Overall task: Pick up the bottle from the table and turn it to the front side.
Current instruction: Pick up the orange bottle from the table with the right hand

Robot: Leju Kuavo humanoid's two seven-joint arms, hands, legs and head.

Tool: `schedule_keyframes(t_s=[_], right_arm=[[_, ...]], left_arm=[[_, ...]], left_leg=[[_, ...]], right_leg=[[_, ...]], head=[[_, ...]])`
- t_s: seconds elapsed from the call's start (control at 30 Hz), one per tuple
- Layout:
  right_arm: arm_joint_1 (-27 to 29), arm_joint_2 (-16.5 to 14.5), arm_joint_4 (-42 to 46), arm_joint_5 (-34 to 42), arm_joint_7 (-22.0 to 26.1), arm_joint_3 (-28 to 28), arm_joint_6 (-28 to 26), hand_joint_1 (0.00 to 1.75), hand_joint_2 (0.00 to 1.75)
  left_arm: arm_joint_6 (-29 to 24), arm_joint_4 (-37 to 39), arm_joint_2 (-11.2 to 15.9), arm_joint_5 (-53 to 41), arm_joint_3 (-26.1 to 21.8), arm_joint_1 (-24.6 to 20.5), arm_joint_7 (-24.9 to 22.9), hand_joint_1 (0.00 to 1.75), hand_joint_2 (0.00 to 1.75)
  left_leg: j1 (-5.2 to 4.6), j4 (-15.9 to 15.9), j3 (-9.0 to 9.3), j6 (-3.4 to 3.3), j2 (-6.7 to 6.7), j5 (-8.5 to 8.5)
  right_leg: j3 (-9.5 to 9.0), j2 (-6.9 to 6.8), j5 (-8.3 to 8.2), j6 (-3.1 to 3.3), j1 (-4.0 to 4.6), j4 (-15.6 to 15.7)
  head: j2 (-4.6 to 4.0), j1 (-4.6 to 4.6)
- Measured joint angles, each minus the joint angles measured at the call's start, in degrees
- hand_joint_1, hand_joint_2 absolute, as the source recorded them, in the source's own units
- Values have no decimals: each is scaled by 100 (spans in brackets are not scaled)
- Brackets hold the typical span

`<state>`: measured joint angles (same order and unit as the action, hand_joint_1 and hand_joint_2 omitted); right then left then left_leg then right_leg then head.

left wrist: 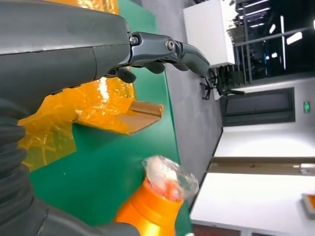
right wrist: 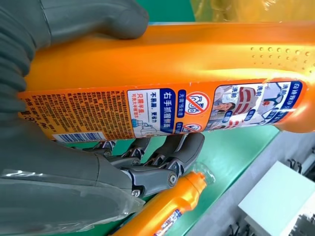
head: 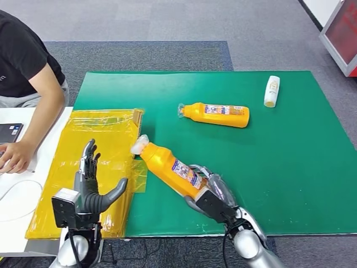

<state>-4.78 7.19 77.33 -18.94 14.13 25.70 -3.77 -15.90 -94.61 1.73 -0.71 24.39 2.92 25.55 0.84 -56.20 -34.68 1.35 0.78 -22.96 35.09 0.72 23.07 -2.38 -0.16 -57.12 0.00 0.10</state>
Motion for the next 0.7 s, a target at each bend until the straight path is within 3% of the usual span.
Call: schedule_keyframes(t_s=[0.27, 0.5, 0.7], right_arm=[[63, -87, 135, 418, 107, -64, -111, 175, 175], [-23, -125, 153, 540, 262, 10, -136, 175, 175], [-157, -125, 182, 205, 353, 175, -267, 175, 175]], left_arm=[[808, -34, 17, 1608, 79, 3, -265, 0, 175], [1242, -34, 52, 2162, 368, -216, -468, 0, 175], [1350, -33, 68, 2181, 603, -468, -472, 0, 175]], left_leg=[[0, 0, -1, 0, 0, 0], [0, 0, -1, 1, 0, 1], [0, 0, -1, 2, 0, 2]], right_leg=[[1, 0, 0, 0, 0, 0], [1, 0, -1, 0, 0, 0], [2, 0, -1, 0, 0, 0]], head=[[0, 1], [0, 0], [0, 0]])
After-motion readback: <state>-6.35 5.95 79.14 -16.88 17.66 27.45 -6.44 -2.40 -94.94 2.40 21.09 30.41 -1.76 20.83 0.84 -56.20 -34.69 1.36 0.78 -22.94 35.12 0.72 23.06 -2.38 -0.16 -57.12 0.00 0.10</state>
